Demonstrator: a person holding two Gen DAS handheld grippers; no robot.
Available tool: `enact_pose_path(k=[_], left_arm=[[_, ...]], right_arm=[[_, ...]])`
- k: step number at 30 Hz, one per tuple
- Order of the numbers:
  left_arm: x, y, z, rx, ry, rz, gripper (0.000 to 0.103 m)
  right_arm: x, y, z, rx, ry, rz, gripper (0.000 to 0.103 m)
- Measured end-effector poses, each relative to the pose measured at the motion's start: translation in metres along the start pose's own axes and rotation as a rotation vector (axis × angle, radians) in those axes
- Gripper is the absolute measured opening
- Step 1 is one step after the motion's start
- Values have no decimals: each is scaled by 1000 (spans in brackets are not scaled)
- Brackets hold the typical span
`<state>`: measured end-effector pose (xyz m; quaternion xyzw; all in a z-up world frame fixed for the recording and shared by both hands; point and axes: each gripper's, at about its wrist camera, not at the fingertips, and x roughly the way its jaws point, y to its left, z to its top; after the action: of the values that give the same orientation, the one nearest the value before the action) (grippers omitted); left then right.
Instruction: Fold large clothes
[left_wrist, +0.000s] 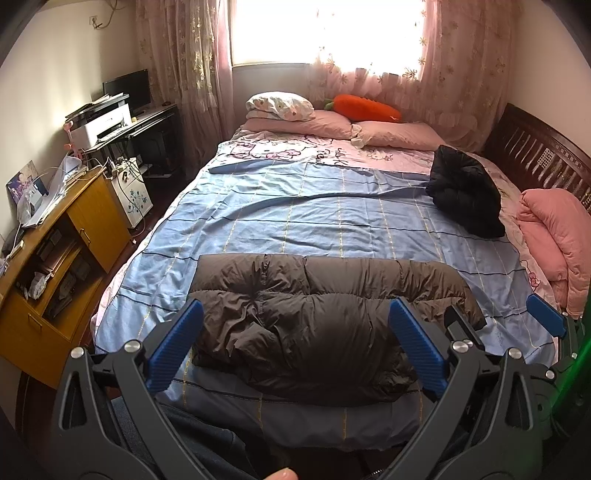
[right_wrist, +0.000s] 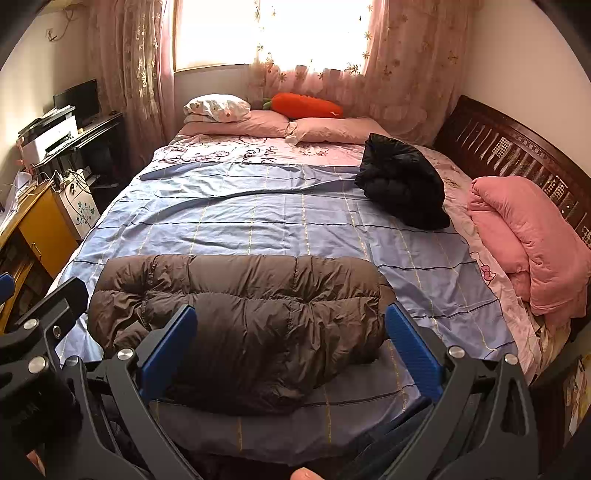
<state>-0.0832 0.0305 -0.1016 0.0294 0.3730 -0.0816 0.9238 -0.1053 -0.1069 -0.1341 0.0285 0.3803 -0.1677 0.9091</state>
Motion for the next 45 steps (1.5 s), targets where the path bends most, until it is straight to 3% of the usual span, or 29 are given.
enact_pose_path(k=[18,38,45], left_arm=[[1,3,-3,27,2,8,101],[7,4,-2,1,32,-46,101],[9,3,-1,-4,31,-8,101]], right_arm=[[1,-1,0,-1,1,3,102],[1,1,0,0,2,1,102],[1,1,-3,-2,4,4,102]])
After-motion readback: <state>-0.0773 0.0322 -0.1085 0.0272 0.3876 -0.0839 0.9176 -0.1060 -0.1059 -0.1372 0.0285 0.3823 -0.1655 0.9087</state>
